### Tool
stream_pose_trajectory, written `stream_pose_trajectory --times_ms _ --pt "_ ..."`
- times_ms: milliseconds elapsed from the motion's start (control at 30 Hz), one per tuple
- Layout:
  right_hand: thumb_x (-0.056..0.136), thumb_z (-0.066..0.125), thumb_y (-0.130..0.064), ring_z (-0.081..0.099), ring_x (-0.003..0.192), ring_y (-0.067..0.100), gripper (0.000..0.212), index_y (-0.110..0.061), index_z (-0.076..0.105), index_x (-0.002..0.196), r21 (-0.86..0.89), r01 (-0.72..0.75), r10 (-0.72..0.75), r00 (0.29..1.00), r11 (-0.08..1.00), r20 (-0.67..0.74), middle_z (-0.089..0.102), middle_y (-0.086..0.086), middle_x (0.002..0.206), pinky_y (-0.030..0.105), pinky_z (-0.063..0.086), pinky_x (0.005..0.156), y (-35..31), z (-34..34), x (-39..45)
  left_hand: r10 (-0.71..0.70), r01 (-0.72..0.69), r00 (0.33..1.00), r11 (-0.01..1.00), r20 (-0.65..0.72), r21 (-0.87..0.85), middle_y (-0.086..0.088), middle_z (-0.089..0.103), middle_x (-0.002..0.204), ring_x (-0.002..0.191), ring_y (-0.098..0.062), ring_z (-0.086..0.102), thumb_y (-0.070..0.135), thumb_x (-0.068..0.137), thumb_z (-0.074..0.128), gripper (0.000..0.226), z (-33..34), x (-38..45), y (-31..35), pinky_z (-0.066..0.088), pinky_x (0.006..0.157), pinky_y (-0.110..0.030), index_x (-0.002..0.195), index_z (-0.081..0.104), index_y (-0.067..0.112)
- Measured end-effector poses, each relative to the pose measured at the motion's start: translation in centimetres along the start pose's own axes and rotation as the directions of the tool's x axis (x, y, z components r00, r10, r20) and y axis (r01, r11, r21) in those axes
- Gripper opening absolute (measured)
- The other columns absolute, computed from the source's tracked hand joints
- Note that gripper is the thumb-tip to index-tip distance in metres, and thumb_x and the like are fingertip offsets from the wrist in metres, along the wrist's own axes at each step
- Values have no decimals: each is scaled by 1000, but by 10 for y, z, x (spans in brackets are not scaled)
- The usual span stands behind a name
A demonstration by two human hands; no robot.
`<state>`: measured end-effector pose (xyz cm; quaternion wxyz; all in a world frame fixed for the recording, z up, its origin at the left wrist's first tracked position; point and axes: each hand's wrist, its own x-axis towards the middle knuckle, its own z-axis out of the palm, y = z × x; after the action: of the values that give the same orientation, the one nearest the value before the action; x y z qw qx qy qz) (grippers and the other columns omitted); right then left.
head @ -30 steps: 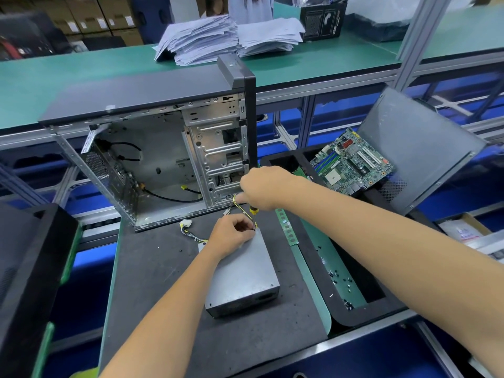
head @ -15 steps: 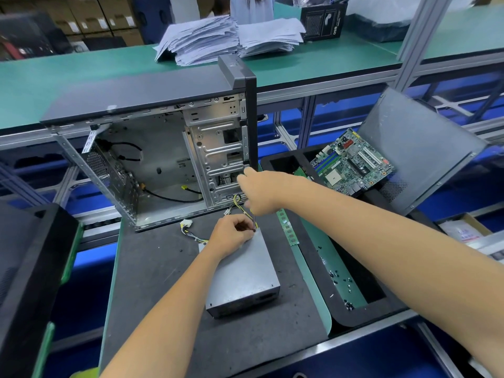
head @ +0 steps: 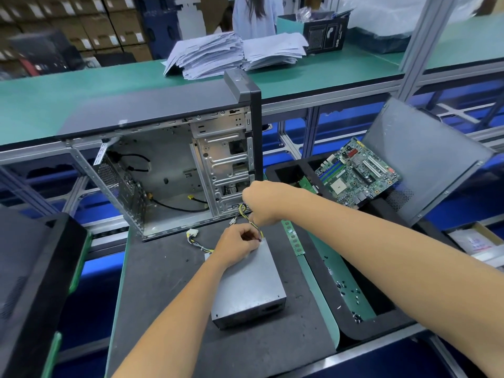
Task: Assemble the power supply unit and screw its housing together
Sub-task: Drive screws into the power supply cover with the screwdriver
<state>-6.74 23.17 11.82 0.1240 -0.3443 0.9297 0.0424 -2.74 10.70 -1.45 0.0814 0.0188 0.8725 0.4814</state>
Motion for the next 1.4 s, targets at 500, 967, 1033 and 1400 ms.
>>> stream_pose_trajectory --times_ms 500,967,1033,1400 --pt "93 56 -34 53 69 19 24 -14 49 82 402 -45 165 948 914 -271 48 0 77 29 40 58 21 21 26 -110 130 991 931 -77 341 -2 64 84 80 -17 56 5 87 60 10 -32 41 -19 46 74 -26 85 70 8" --pt "93 58 -34 47 62 15 31 -17 42 72 482 -47 150 973 875 -177 47 0 72 27 32 52 46 53 53 -327 273 944 855 50 442 -4 65 83 75 -20 61 14 75 80 27 4 97 -27 44 59 -27 63 56 19" --pt "93 58 -32 47 62 16 31 -17 41 71 489 -47 142 977 871 -161 48 1 70 28 34 53 48 51 53 -337 279 940 853 57 440 -3 65 79 68 -17 59 12 75 79 28 5 100 -27 39 50 -22 61 56 18" --pt "91 59 -31 41 56 13 37 -20 37 65 489 -23 153 962 872 -227 44 -2 64 24 30 51 34 29 42 -216 222 974 872 -65 437 -19 65 98 96 -33 58 10 91 57 10 -7 84 -19 45 77 -35 83 58 4"
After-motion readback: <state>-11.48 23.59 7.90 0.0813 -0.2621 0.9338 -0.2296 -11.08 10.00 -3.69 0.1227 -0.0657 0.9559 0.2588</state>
